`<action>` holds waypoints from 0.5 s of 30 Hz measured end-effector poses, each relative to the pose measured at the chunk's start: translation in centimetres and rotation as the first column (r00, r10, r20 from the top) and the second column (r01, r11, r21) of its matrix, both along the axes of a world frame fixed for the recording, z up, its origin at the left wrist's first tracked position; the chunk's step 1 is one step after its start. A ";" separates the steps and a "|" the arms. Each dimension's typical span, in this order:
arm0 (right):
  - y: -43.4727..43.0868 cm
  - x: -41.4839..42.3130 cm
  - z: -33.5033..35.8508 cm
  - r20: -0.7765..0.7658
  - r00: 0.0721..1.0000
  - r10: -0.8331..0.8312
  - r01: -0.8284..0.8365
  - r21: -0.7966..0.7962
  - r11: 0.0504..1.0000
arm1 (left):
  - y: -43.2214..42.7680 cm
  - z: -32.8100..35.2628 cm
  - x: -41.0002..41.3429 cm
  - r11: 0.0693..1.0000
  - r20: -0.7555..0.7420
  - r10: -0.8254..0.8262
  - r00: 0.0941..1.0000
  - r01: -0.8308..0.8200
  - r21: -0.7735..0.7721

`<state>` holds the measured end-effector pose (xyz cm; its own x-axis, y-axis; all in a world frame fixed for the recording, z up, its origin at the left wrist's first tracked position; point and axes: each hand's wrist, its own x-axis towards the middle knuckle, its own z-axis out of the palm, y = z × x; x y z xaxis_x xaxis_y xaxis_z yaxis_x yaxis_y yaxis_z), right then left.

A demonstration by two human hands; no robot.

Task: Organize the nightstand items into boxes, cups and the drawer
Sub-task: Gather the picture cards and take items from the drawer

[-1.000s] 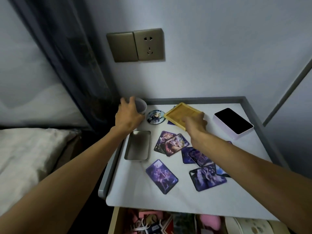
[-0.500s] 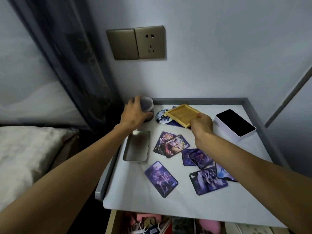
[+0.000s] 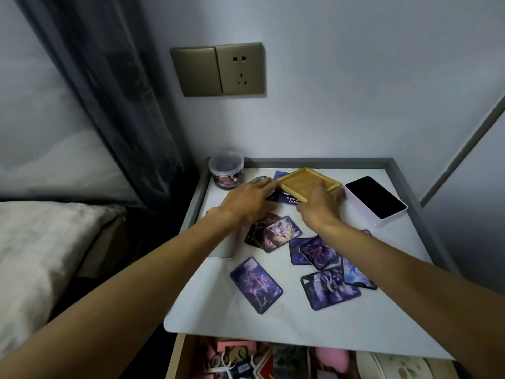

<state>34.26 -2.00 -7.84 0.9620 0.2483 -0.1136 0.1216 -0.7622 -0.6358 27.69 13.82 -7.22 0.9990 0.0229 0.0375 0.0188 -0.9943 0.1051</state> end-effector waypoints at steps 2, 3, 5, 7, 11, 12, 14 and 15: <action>-0.7 0.2 -0.6 0.118 0.989 0.086 -0.063 -0.183 0.981 | 0.1 -0.4 -0.3 0.999 -0.033 0.004 0.999 -0.003 0.044; -1.1 0.4 -1.0 0.160 0.980 0.117 -0.074 -0.250 0.965 | 0.3 -0.5 -0.4 0.999 -0.042 0.016 0.999 -0.014 0.052; -1.8 0.6 -1.1 0.210 0.968 0.138 -0.063 -0.332 0.941 | 0.6 -0.5 -0.7 0.998 -0.063 0.055 0.997 -0.052 0.040; -2.3 0.9 -1.1 0.250 0.954 0.165 -0.054 -0.397 0.916 | 0.7 -0.5 -0.7 0.997 -0.063 0.044 0.997 -0.040 0.063; -3.3 1.4 -1.2 0.281 0.937 0.210 -0.050 -0.486 0.873 | -0.4 -0.6 -0.2 0.994 -0.125 0.029 0.992 -0.016 0.108; -3.5 1.5 -1.0 0.273 0.937 0.216 -0.057 -0.492 0.869 | -0.8 -0.3 -0.1 0.995 -0.143 0.040 0.989 -0.026 0.097; -3.8 1.4 -0.4 0.236 0.942 0.240 -0.105 -0.472 0.875 | -1.5 0.5 0.0 0.997 -0.150 0.053 0.987 -0.044 0.066; -3.9 1.2 -0.2 0.223 0.937 0.270 -0.147 -0.451 0.880 | -1.8 0.9 -0.1 0.997 -0.139 0.060 0.988 -0.053 0.051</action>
